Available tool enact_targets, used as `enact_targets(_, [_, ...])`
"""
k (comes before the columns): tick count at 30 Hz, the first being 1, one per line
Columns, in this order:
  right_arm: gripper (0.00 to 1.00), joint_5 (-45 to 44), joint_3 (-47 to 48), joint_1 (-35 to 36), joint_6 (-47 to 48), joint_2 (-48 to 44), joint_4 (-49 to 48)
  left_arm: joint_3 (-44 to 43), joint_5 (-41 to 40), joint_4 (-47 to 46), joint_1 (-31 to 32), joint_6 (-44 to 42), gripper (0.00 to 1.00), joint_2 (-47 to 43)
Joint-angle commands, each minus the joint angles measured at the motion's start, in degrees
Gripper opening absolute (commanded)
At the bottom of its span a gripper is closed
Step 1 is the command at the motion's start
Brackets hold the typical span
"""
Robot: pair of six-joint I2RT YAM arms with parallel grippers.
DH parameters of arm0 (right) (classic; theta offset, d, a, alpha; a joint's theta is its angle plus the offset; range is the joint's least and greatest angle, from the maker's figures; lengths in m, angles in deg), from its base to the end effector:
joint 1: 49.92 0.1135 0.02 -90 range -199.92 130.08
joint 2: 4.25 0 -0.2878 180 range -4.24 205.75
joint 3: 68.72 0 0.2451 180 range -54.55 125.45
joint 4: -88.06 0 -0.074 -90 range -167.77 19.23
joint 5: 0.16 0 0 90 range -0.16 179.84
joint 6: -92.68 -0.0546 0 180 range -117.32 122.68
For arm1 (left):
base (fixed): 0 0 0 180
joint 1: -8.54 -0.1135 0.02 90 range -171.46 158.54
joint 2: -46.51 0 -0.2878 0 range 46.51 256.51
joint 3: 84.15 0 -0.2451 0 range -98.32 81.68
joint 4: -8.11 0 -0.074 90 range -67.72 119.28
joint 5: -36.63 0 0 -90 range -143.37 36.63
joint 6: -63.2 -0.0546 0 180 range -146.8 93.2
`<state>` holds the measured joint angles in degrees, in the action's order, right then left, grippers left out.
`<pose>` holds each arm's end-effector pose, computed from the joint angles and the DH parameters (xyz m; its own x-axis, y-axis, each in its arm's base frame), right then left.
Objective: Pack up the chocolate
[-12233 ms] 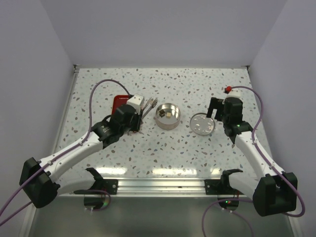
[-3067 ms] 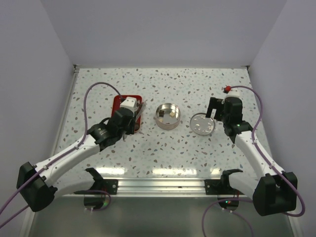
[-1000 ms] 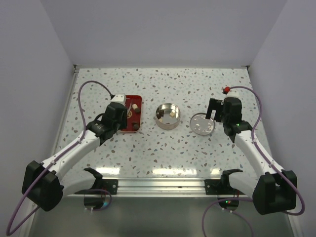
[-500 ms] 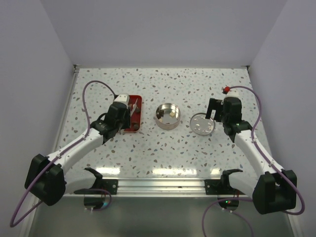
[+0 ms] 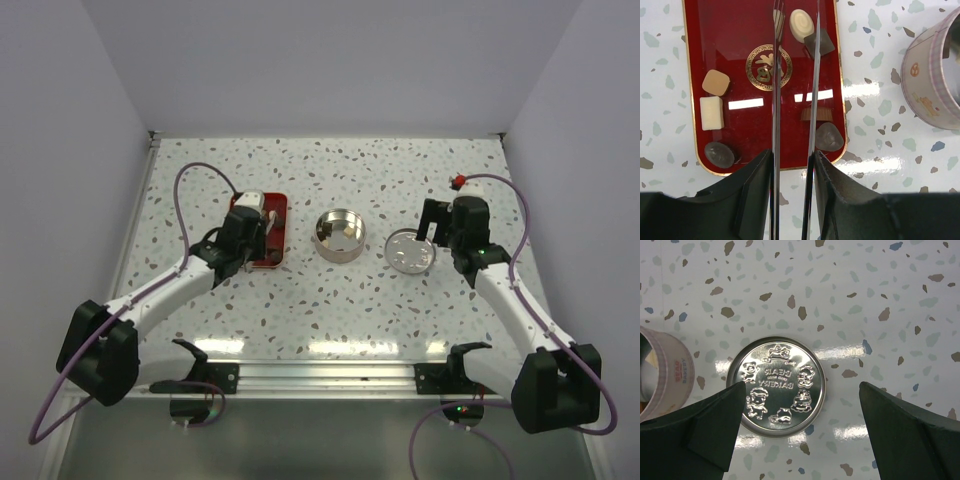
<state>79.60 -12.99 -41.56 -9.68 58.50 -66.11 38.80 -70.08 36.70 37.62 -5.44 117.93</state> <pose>0.2377 0.0251 0.2701 -0.5232 0.1360 -0.8413 0.1195 0.9891 0.0856 0.2332 -0.1118 0.2394 -0.6572 -0.0336 -0.7529 0.0453 0.9954 -0.0841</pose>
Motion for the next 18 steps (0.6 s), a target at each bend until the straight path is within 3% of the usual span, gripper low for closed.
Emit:
enact_targets(1, [0.99,0.84,2.56,0.08,0.32,0.54,-0.50,0.42,-1.22,-3.52,-0.87,-0.97,0.42,0.13])
enact_targets(18, [0.99,0.84,2.56,0.16,0.23,0.37,-0.41,2.35,0.88,-4.40,-1.75,-0.80,0.42,0.57])
